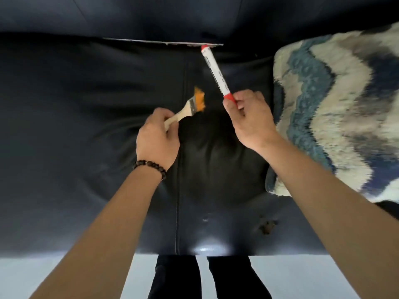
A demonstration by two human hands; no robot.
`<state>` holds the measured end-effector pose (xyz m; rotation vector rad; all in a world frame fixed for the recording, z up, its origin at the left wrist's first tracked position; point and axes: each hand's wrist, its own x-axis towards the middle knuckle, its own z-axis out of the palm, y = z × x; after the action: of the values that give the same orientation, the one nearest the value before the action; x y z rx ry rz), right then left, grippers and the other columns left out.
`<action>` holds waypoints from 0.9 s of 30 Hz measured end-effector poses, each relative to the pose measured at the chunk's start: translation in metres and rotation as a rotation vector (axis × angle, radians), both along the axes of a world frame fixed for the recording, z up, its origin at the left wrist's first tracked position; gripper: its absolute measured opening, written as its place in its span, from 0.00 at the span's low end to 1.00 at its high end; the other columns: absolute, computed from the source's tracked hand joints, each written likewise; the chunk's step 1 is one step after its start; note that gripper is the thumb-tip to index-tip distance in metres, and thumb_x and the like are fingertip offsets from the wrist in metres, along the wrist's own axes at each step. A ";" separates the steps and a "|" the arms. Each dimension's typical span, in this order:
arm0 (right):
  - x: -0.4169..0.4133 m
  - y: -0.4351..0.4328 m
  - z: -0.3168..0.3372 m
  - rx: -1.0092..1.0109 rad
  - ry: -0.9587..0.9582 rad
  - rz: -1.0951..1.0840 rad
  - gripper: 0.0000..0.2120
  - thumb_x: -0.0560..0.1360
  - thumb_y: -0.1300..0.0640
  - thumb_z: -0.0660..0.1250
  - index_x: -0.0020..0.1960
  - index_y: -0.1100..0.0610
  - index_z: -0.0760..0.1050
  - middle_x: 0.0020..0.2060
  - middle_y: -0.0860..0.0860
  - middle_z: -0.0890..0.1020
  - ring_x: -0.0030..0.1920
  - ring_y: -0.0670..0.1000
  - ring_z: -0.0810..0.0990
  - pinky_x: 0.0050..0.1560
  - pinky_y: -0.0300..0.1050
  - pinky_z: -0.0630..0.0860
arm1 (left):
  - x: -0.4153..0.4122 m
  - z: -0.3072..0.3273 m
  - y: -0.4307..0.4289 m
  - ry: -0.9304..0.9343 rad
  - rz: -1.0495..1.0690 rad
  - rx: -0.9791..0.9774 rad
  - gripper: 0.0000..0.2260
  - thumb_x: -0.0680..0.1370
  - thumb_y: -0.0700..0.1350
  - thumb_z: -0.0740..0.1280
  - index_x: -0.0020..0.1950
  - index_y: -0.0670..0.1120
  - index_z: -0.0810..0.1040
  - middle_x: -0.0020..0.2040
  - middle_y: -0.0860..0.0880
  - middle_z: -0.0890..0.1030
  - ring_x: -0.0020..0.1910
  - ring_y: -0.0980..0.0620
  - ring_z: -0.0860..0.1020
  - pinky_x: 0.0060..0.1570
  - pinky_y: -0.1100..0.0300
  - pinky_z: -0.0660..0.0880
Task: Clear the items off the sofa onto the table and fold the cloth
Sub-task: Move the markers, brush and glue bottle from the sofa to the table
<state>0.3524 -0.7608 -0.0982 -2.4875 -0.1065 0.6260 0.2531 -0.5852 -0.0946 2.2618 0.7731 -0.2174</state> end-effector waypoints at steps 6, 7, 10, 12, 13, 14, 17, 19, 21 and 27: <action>-0.075 -0.041 0.143 0.243 0.089 -0.278 0.11 0.77 0.38 0.62 0.50 0.43 0.75 0.42 0.50 0.80 0.46 0.52 0.80 0.48 0.53 0.78 | -0.057 0.160 -0.013 -0.083 0.374 -0.240 0.07 0.79 0.42 0.65 0.47 0.55 0.72 0.40 0.53 0.80 0.37 0.50 0.78 0.37 0.57 0.75; -0.087 -0.047 0.174 0.254 0.094 -0.314 0.08 0.78 0.40 0.63 0.50 0.43 0.75 0.43 0.49 0.80 0.46 0.50 0.80 0.48 0.49 0.77 | -0.068 0.193 -0.013 -0.087 0.394 -0.266 0.06 0.78 0.42 0.66 0.48 0.55 0.73 0.40 0.53 0.80 0.37 0.50 0.79 0.37 0.57 0.75; -0.126 -0.072 0.269 0.266 0.098 -0.440 0.04 0.79 0.47 0.66 0.52 0.46 0.75 0.44 0.47 0.80 0.42 0.42 0.77 0.44 0.35 0.73 | -0.100 0.286 -0.017 -0.102 0.430 -0.357 0.03 0.77 0.42 0.68 0.49 0.49 0.76 0.42 0.50 0.82 0.36 0.56 0.80 0.35 0.61 0.73; -0.159 -0.084 0.337 0.274 0.086 -0.533 0.06 0.79 0.47 0.67 0.54 0.48 0.76 0.44 0.46 0.80 0.41 0.42 0.77 0.43 0.32 0.72 | -0.120 0.356 -0.013 -0.150 0.418 -0.431 0.04 0.77 0.42 0.67 0.48 0.50 0.76 0.45 0.48 0.83 0.37 0.56 0.80 0.37 0.58 0.73; -0.174 -0.087 0.371 0.290 0.063 -0.574 0.07 0.79 0.48 0.67 0.54 0.50 0.77 0.45 0.46 0.80 0.42 0.41 0.77 0.43 0.32 0.73 | -0.126 0.389 -0.010 -0.190 0.396 -0.468 0.05 0.78 0.41 0.67 0.48 0.51 0.77 0.45 0.48 0.84 0.37 0.55 0.80 0.37 0.57 0.73; -0.192 -0.091 0.403 0.305 0.044 -0.623 0.07 0.79 0.49 0.67 0.55 0.50 0.77 0.46 0.46 0.80 0.42 0.40 0.77 0.44 0.31 0.73 | -0.133 0.419 -0.007 -0.226 0.360 -0.496 0.05 0.78 0.41 0.66 0.48 0.52 0.76 0.45 0.48 0.84 0.38 0.54 0.79 0.36 0.58 0.73; -0.257 -0.104 0.480 0.296 -0.057 -0.790 0.07 0.78 0.48 0.67 0.55 0.47 0.76 0.48 0.44 0.80 0.46 0.40 0.78 0.44 0.34 0.74 | -0.161 0.488 -0.004 -0.321 0.226 -0.538 0.06 0.79 0.41 0.65 0.49 0.53 0.76 0.45 0.49 0.84 0.38 0.53 0.79 0.32 0.64 0.74; -0.300 -0.111 0.519 0.278 -0.145 -0.916 0.06 0.78 0.47 0.67 0.54 0.46 0.76 0.47 0.43 0.81 0.47 0.42 0.79 0.45 0.39 0.76 | -0.175 0.522 -0.004 -0.366 0.181 -0.581 0.07 0.80 0.40 0.65 0.48 0.54 0.76 0.45 0.48 0.84 0.39 0.53 0.79 0.32 0.66 0.74; -0.345 -0.120 0.548 0.270 -0.204 -1.051 0.06 0.78 0.48 0.67 0.53 0.46 0.76 0.46 0.43 0.81 0.47 0.44 0.80 0.47 0.43 0.77 | -0.188 0.547 -0.008 -0.388 0.131 -0.629 0.08 0.80 0.40 0.65 0.49 0.54 0.76 0.45 0.48 0.84 0.39 0.53 0.78 0.31 0.67 0.74; -0.469 -0.150 0.598 0.268 -0.355 -1.427 0.04 0.78 0.48 0.68 0.52 0.46 0.76 0.46 0.47 0.82 0.47 0.50 0.81 0.45 0.44 0.76 | -0.200 0.584 -0.056 -0.433 -0.106 -0.731 0.08 0.80 0.38 0.64 0.48 0.51 0.76 0.42 0.49 0.83 0.34 0.58 0.77 0.29 0.71 0.71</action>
<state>-0.1168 -0.9106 0.4997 -1.7443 1.2258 -0.4096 0.0530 -0.6416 0.4897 1.5676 0.2721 -0.0387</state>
